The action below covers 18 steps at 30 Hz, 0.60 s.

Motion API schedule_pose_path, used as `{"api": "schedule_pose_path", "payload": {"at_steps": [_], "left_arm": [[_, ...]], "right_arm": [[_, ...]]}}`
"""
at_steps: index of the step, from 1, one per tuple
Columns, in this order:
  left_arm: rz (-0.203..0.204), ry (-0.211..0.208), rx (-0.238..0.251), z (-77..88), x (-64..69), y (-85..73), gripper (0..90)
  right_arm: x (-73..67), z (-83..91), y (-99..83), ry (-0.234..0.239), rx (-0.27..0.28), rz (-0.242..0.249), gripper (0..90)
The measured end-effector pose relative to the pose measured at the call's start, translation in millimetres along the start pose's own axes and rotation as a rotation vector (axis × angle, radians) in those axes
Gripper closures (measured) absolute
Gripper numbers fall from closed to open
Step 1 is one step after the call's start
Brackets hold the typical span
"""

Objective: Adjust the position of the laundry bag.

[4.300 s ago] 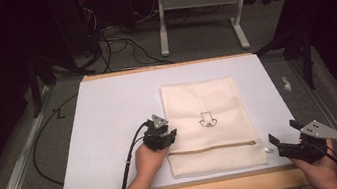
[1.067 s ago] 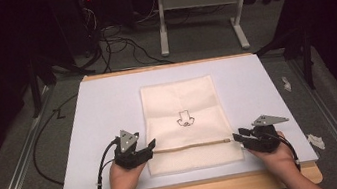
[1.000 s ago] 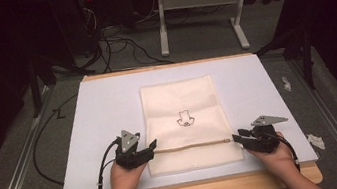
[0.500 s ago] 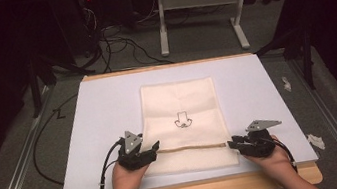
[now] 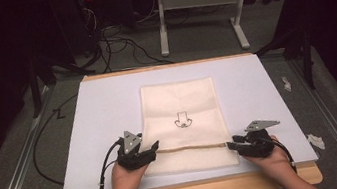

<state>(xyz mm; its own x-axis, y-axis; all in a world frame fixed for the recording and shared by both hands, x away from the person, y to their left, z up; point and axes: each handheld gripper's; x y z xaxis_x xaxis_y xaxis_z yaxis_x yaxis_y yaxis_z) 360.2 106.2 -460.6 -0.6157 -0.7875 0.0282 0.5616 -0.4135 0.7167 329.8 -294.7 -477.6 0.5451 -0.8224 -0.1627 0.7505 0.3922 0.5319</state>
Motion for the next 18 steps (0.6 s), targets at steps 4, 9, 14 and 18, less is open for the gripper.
{"api": "schedule_pose_path", "payload": {"at_steps": [4,9,14,18], "left_arm": [[0.002,-0.002,0.002,0.2,0.1,0.3,32.6],[0.002,-0.004,0.005,0.7,1.0,0.7,32.6],[-0.008,-0.009,0.008,0.7,3.2,3.1,32.6],[-0.028,-0.019,0.015,-0.8,10.8,6.2,32.6]], "right_arm": [[-2.5,-0.6,0.5,-0.007,-0.009,0.012,71.4],[-4.6,1.2,1.7,-0.006,-0.016,0.035,82.3],[-7.2,4.3,2.7,-0.022,-0.004,0.063,83.8],[-7.3,7.6,3.2,-0.025,0.016,0.069,84.1]]}}
Point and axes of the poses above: each handheld gripper's, and its own axes: z roughly backward along the jaws, y roughly out of its top, x roughly to its right, and after that the axes turned 14 degrees about -x, right-handed
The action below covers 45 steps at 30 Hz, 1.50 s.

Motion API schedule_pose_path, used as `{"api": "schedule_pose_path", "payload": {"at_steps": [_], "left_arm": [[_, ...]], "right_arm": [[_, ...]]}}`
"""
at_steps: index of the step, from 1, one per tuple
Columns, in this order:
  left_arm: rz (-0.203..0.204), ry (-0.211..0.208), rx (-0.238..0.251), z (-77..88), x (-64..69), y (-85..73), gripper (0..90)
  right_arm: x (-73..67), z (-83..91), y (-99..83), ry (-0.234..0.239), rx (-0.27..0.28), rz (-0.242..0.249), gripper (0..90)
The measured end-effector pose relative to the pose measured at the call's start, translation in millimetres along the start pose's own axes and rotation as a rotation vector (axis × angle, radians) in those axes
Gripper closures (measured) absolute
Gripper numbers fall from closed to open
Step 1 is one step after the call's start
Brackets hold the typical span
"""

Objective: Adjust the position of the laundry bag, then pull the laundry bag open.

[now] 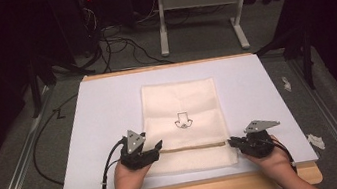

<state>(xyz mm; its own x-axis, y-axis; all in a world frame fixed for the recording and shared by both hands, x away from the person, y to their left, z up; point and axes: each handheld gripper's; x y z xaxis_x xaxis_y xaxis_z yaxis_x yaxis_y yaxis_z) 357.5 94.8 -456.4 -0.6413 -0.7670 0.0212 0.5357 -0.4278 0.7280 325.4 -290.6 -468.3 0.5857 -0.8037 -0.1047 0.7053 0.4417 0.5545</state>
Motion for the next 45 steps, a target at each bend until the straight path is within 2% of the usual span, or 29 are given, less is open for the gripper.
{"api": "schedule_pose_path", "payload": {"at_steps": [7,14,19,24,31,38,41,45], "left_arm": [[-0.047,-0.041,0.021,0.0,18.5,4.6,32.6],[-0.062,-0.103,0.038,-2.2,38.9,6.8,32.7],[-0.056,-0.148,0.041,-4.4,50.3,10.2,32.9],[-0.064,-0.169,0.035,-7.4,58.6,14.0,34.0],[-0.040,-0.214,0.010,-15.3,68.6,17.7,35.2],[-0.061,-0.237,-0.004,-25.1,82.0,21.1,37.2],[-0.063,-0.273,-0.014,-29.8,89.4,24.9,39.3],[-0.081,-0.295,-0.025,-36.1,101.3,29.6,41.9]], "right_arm": [[0.7,5.2,2.2,-0.006,0.041,0.012,84.3],[0.6,11.2,4.1,-0.002,0.073,0.017,84.3],[-0.5,13.9,4.7,-0.004,0.088,0.023,84.3],[-0.7,14.7,4.2,-0.008,0.086,0.024,84.2],[0.2,16.7,4.0,-0.009,0.091,0.024,84.1],[-0.8,18.4,4.7,-0.012,0.103,0.028,84.1],[-1.0,19.5,4.8,-0.013,0.104,0.035,84.1],[-1.9,21.6,4.8,-0.007,0.112,0.043,84.1]]}}
Point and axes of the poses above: each handheld gripper's, and its own axes: z roughly backward along the jaws, y roughly out of its top, x roughly to its right, and after that the axes turned 14 degrees about -x, right-handed
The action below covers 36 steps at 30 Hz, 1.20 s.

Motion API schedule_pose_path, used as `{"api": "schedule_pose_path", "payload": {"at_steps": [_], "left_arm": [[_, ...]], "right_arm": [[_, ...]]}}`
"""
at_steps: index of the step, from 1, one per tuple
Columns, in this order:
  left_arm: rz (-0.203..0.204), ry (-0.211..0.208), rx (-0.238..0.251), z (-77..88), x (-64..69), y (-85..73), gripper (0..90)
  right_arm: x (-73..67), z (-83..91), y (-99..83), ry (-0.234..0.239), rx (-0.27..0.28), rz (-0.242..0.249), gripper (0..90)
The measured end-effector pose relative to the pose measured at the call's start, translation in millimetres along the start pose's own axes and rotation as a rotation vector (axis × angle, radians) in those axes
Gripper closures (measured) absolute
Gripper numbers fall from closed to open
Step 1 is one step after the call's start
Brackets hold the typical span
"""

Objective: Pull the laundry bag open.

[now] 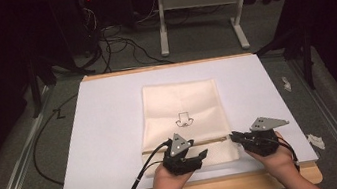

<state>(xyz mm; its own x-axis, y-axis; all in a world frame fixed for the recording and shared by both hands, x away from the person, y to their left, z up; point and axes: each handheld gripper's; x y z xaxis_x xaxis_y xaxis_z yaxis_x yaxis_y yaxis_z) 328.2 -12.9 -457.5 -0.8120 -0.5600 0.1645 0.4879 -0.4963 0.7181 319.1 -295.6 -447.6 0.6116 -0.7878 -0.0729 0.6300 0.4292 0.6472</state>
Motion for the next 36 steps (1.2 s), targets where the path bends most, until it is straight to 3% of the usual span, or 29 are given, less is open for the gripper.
{"api": "schedule_pose_path", "payload": {"at_steps": [15,29,32,36], "left_arm": [[-0.041,0.055,-0.053,-35.5,22.7,21.2,51.8],[-0.031,0.046,-0.016,-56.3,30.8,32.0,67.7],[-0.015,0.033,0.000,-58.2,31.6,32.7,71.5],[-0.024,0.013,0.012,-61.4,34.5,32.5,80.2]], "right_arm": [[0.9,1.6,-0.1,0.011,0.017,0.003,84.1],[0.7,3.9,0.3,0.029,0.027,-0.001,84.3],[0.5,3.7,0.3,0.030,0.028,-0.003,84.3],[1.1,4.2,0.4,0.033,0.034,-0.008,84.3]]}}
Point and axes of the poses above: each handheld gripper's, and its own axes: z roughly backward along the jaws, y roughly out of its top, x roughly to its right, and after that the axes turned 14 degrees about -x, right-handed
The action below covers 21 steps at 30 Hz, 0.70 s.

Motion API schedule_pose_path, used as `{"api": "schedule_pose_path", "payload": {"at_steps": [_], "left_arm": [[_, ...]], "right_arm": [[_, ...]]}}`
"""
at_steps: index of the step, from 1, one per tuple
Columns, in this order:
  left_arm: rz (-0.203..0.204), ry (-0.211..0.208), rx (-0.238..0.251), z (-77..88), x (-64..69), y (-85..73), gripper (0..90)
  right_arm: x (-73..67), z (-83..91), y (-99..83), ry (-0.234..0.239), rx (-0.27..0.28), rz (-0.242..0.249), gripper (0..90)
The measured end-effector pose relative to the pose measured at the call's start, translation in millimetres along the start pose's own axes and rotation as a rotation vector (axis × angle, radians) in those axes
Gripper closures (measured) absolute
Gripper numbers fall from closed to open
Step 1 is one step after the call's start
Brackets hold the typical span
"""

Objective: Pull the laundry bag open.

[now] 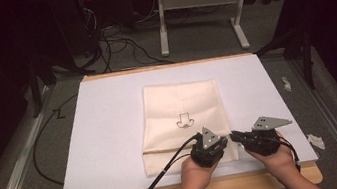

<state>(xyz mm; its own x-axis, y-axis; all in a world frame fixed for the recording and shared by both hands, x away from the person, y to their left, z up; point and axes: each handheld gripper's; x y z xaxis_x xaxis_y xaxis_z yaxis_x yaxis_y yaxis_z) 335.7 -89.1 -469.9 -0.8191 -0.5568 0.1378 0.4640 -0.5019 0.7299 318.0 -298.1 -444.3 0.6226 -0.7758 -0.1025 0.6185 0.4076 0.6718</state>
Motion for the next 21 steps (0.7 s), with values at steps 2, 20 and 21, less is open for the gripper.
{"api": "schedule_pose_path", "payload": {"at_steps": [2,20,21], "left_arm": [[0.006,-0.001,0.001,-1.3,0.5,0.1,82.4],[-0.012,-0.022,-0.002,2.3,-2.7,-1.2,87.1],[-0.010,-0.025,-0.003,2.5,-3.2,-1.4,87.1]], "right_arm": [[-0.2,0.4,0.1,0.000,0.000,0.002,84.2],[1.0,-0.2,-0.4,-0.004,-0.006,0.001,84.2],[1.1,-0.4,-0.4,-0.004,-0.004,0.002,84.2]]}}
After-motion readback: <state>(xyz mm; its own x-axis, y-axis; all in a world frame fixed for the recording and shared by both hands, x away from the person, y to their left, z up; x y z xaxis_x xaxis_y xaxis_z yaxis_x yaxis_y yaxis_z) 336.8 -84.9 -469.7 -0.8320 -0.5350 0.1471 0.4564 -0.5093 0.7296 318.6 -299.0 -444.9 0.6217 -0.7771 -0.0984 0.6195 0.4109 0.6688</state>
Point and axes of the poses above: each handheld gripper's, and its own axes: z roughly backward along the jaws, y roughly out of its top, x roughly to its right, and after that the axes turned 14 degrees about -x, right-handed
